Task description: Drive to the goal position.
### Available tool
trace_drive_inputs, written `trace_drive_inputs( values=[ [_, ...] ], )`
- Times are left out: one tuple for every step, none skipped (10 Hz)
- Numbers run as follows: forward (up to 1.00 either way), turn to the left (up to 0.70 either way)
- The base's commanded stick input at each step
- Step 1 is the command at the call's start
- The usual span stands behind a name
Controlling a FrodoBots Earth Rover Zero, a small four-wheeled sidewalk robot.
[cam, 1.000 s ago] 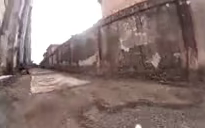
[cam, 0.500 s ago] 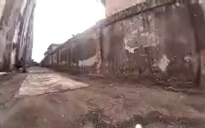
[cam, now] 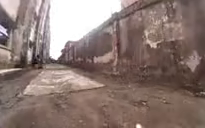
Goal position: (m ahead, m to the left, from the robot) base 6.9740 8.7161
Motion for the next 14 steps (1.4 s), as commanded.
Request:
trace_drive_inputs(
  values=[
    [0.85,0.0],
    [0.85,0.0],
    [0.85,0.0],
    [0.85,0.0],
    [0.85,0.0],
    [0.85,0.0],
    [0.85,0.0],
    [0.85,0.0],
    [0.85,0.0],
    [0.85,0.0],
    [0.85,0.01],
    [0.85,0.12],
    [0.85,0.34],
    [0.85,0.34]
  ],
)
